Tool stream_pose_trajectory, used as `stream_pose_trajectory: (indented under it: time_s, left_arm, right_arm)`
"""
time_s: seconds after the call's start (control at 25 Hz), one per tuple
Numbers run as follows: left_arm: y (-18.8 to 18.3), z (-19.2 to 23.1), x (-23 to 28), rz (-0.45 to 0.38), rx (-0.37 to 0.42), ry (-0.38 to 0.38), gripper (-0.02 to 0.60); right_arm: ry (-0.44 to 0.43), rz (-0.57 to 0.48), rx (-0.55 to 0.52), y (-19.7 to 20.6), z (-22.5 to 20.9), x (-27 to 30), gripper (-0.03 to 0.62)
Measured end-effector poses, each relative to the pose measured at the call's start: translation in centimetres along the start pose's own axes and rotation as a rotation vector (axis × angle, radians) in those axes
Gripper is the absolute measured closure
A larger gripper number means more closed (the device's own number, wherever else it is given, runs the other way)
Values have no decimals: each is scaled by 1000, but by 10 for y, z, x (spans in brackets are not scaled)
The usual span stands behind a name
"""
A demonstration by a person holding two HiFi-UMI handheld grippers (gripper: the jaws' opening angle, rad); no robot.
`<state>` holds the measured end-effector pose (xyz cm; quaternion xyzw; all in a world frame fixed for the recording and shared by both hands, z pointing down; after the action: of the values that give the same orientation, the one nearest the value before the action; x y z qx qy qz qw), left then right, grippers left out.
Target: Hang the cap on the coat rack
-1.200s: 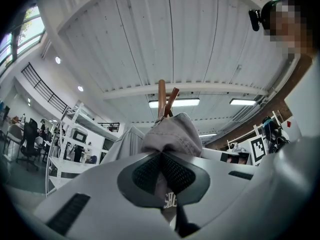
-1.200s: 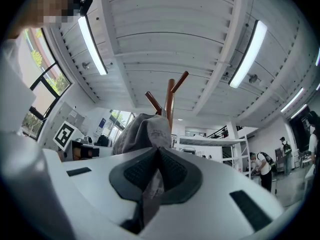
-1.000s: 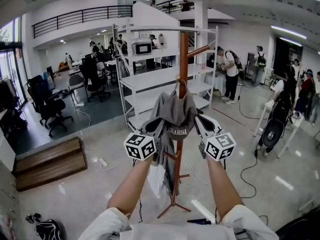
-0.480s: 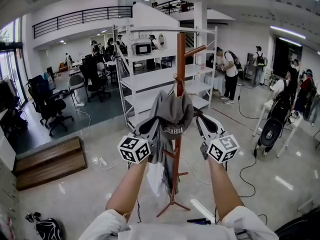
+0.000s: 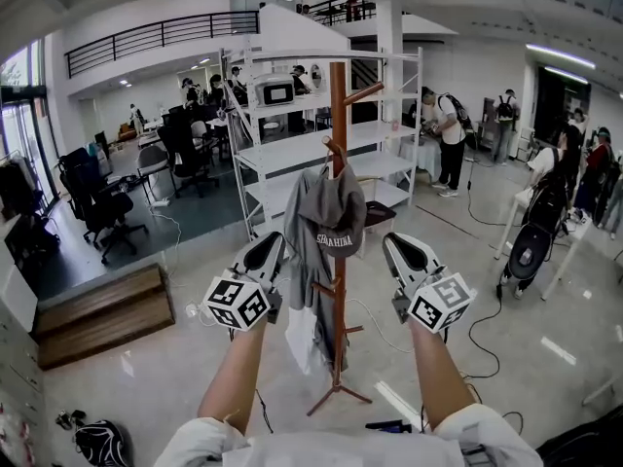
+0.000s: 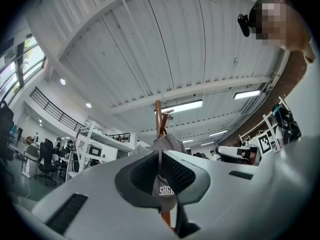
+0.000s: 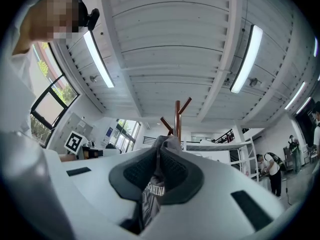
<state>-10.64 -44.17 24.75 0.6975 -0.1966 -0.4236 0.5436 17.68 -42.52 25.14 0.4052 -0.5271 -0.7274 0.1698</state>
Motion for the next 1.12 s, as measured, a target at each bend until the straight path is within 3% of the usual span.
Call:
stream_pose_trajectory:
  time_s: [0.2,0.56,0.72,0.88,1.12]
  left_arm:
    - [-4,-31,-26,-6,14,-17,559]
    - [18,-103,-61,38,-41,12,560]
    - [40,-130,-76,79,-37,50,560]
    - [55,-135,-96,108,-23,42,560]
    - [92,-119,-144,164,-102,39,560]
  right_arm:
    - [-26,-16,-8,-9,13,-32,565]
    - [-10,11,18,-6,22,-105,565]
    - [34,60,60,17,22,-137,566]
    - [97,125,79,42,33,-158,566]
    - [206,208,83,72,73,-189,566]
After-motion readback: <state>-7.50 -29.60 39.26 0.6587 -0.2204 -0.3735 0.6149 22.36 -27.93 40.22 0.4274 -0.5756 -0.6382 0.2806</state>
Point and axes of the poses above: the fingertips, and each gripper's own axes: x forward along the fingers, z to its left, y out of its underside, the point moved 5 cm from there along -x, backward along the fingers, and after that the axes turned 1 degree about y, right-handed, at the moved point
